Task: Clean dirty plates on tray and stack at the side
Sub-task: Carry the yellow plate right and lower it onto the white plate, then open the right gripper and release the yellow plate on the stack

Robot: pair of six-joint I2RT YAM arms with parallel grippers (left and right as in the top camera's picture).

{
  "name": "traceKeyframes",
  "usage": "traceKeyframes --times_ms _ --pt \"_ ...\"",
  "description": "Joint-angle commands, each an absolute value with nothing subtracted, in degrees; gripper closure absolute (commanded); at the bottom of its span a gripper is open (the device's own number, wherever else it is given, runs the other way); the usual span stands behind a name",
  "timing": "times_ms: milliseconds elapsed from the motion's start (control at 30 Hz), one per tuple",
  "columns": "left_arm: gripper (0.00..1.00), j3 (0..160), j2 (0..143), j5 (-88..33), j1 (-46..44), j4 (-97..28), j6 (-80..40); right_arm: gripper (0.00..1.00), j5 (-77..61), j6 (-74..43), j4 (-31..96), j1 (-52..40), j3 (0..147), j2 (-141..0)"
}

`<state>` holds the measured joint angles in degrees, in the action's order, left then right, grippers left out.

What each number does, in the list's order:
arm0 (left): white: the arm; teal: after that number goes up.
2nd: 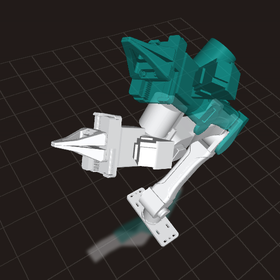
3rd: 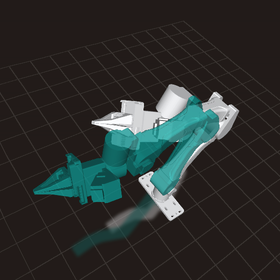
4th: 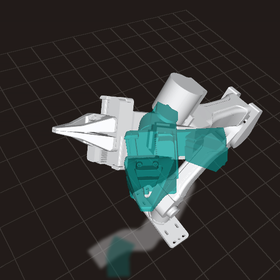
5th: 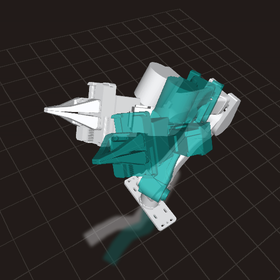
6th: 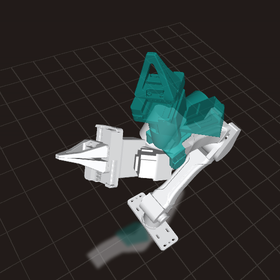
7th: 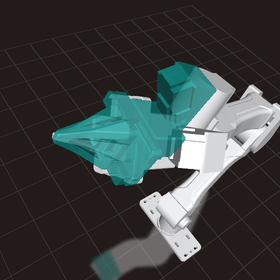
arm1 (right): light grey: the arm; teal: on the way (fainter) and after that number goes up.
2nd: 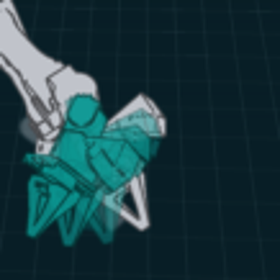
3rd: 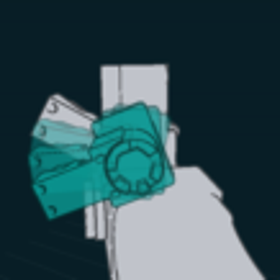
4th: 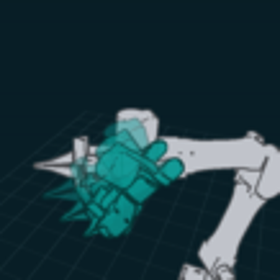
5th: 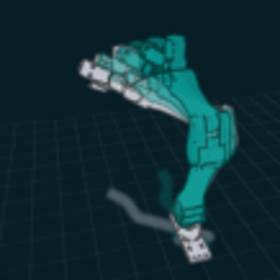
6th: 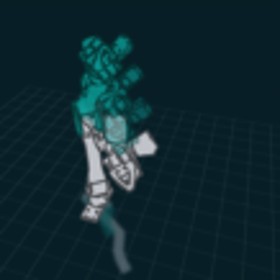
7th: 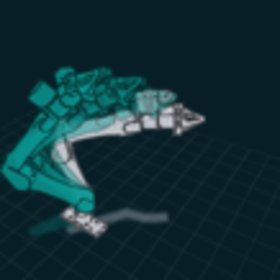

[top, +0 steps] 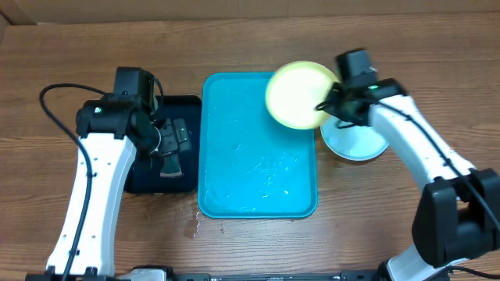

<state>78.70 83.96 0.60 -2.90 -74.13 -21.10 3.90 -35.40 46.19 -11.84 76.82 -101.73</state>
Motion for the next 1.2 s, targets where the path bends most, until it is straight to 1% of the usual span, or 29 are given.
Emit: traceKeyframes --times_ms 0,167,233,333,433,700,933,1033,1133,1167 --pt "0.0 79.24 86.61 -0.03 -3.03 -74.11 -22.31 0.96 1.83 -36.01 49.76 -5.5 77.32 -100.22" --pt "0.0 79.24 89.84 -0.03 -3.03 -74.08 -22.33 0.96 2.09 -35.57 56.14 2.87 77.25 -100.25" --pt "0.0 79.24 90.74 -0.03 -3.01 -74.08 -22.31 0.96 2.92 -35.53 58.3 4.82 77.21 -100.25" --pt "0.0 79.24 92.09 -0.03 -3.03 -74.08 -22.31 0.96 5.08 -32.42 61.73 6.35 77.21 -100.29" --pt "0.0 79.24 92.49 -0.03 -3.01 -74.08 -22.31 0.96 6.55 -32.38 62.96 6.35 77.1 -100.31" --pt "0.0 79.24 92.53 -0.01 -3.01 -74.06 -22.31 0.96 6.79 -32.4 61.54 6.35 73.82 -100.36" --pt "0.0 79.24 92.53 -0.03 -3.03 -74.06 -22.31 0.96 4.95 -32.58 52.38 6.35 65.06 -100.42" --pt "0.0 79.24 92.53 -0.03 -3.01 -73.54 -22.31 0.96 3.64 -32.58 51.64 6.35 64.27 -100.42" --pt "0.0 79.24 92.53 -0.03 -3.03 -72.93 -22.33 0.95 3.29 -32.58 51.64 6.35 64.27 -100.42" --pt "0.0 79.24 92.53 -0.03 -3.03 -72.71 -22.33 0.91 3.29 -32.56 51.64 6.35 64.27 -100.42"
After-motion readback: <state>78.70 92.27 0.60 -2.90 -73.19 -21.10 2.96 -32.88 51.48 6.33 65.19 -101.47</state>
